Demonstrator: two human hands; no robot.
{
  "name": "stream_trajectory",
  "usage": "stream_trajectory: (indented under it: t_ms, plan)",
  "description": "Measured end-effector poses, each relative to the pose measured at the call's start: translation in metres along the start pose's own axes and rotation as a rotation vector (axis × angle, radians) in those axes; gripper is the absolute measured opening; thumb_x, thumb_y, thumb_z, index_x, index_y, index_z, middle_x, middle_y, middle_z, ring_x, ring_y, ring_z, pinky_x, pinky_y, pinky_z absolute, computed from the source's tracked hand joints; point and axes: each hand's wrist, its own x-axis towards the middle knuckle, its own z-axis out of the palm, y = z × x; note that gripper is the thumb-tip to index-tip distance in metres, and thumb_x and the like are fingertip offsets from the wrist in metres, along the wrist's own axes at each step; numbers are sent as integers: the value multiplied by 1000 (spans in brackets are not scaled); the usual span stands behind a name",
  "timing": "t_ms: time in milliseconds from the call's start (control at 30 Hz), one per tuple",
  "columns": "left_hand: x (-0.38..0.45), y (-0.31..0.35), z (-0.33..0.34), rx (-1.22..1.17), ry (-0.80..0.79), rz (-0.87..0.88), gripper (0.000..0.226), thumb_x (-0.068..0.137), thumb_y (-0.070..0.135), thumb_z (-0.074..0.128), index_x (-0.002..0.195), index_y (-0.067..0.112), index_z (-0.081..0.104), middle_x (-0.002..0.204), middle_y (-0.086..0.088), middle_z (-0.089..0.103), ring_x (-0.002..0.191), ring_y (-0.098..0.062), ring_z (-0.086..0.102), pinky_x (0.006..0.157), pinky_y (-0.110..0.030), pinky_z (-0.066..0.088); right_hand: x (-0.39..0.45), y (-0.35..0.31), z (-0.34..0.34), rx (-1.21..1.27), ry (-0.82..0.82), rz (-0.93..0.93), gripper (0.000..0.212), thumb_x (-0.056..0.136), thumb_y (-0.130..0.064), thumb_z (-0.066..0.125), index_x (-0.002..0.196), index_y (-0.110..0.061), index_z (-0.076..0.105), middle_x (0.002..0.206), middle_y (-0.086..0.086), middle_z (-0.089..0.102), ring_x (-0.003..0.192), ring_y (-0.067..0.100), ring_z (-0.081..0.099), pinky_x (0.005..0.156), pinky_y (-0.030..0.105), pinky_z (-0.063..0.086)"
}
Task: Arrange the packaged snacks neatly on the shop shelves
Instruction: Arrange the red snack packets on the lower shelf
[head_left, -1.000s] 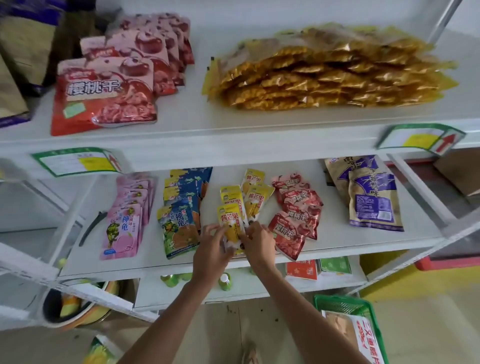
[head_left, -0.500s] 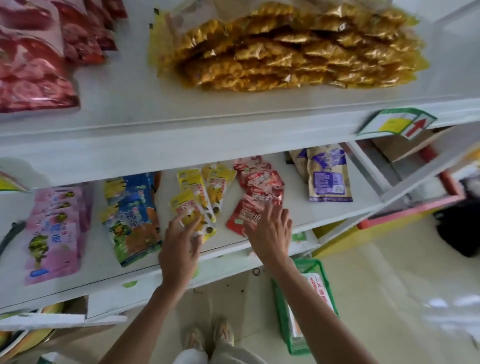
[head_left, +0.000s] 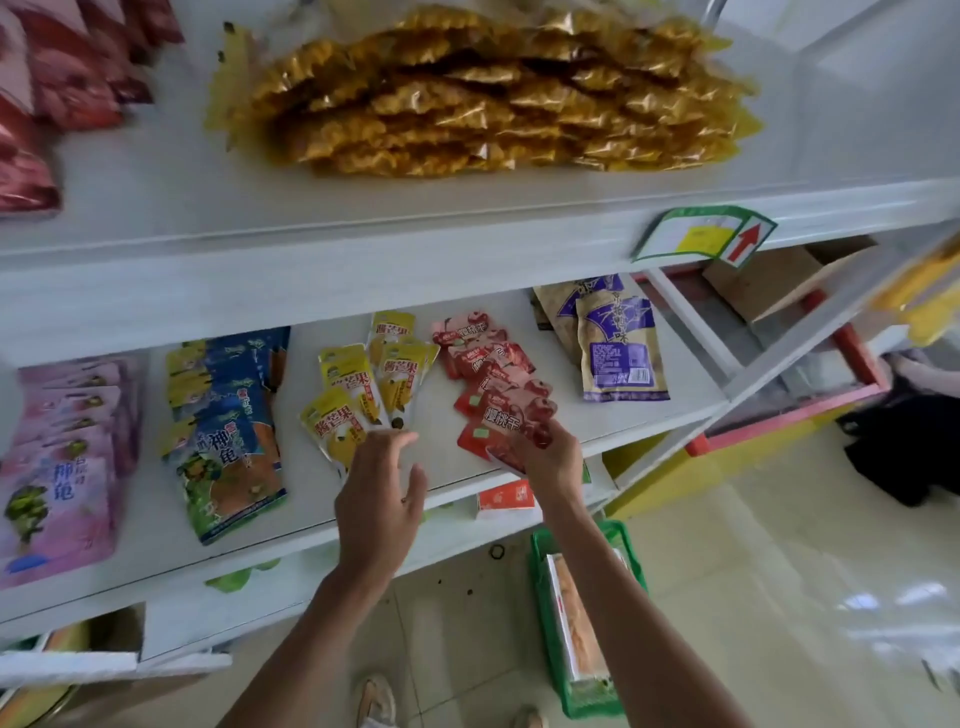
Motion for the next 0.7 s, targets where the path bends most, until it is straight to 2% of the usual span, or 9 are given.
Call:
stream_trajectory:
  t_ms: [67,133,200,267,333,433,533,633,700]
  plan:
    - [7,21,4,-137,-91,-168,42,99,43,61,133,19,58,122,10,66,98,-7,65,72,-28,56,-7,-6,-20,125,-140,-31,11,95,-14,75,96,-22,69,92,-1,79,83,16,78,68,29,64]
    - [16,46,4,-442,-235,-398,48,97,59,59,130,24,59,111,20,70,95,0,68,77,-21,55,-13,-11,-38,185,-307,-69,5,98,-14,71,100,-10,69,91,9,79,85,26,78,71,40,65]
    - [16,72,3,-647,-293,-460,27,102,48,61,106,21,65,78,17,69,72,0,64,66,-13,47,-18,-10,-53,145,-444,-160,8,100,-16,69,99,-8,69,91,21,75,82,37,74,77,59,59]
    - [10,99,1,-696,-216,-453,23,102,32,64,87,15,66,58,14,59,54,2,51,55,-13,38,-22,-9,-68,105,-552,-249,7,101,-16,68,96,-12,70,91,22,73,82,45,71,79,62,56]
    - [2,118,0,-745,-102,-498,13,99,22,69,91,14,74,69,9,72,60,0,64,58,-14,47,-26,-10,-83,111,-611,-289,13,102,-20,68,96,-10,70,89,19,75,83,46,70,75,58,57]
    - [-11,147,-4,-820,31,-575,7,97,18,72,97,15,78,84,2,80,74,-9,75,63,-19,56,-34,-11,-102,153,-680,-351,41,105,-39,60,90,-1,64,80,21,69,68,30,61,63,47,47]
    - [-23,176,-11,-879,81,-714,9,97,20,73,102,18,79,93,-1,82,84,-15,79,68,-21,58,-50,-11,-115,133,-662,-416,59,105,-54,52,85,2,55,80,34,60,66,25,53,57,52,42]
    - [-29,195,-22,-890,68,-722,9,97,25,73,100,21,80,93,2,82,84,-10,78,67,-16,55,-63,-16,-129,101,-603,-472,58,104,-52,51,79,0,49,73,31,56,60,24,48,53,55,40]
    - [-31,203,-32,-832,42,-714,16,94,39,75,96,24,79,91,9,80,84,-3,74,71,-17,53,-69,-24,-137,38,-562,-537,55,102,-49,56,76,-1,48,70,28,55,55,24,45,50,52,39]
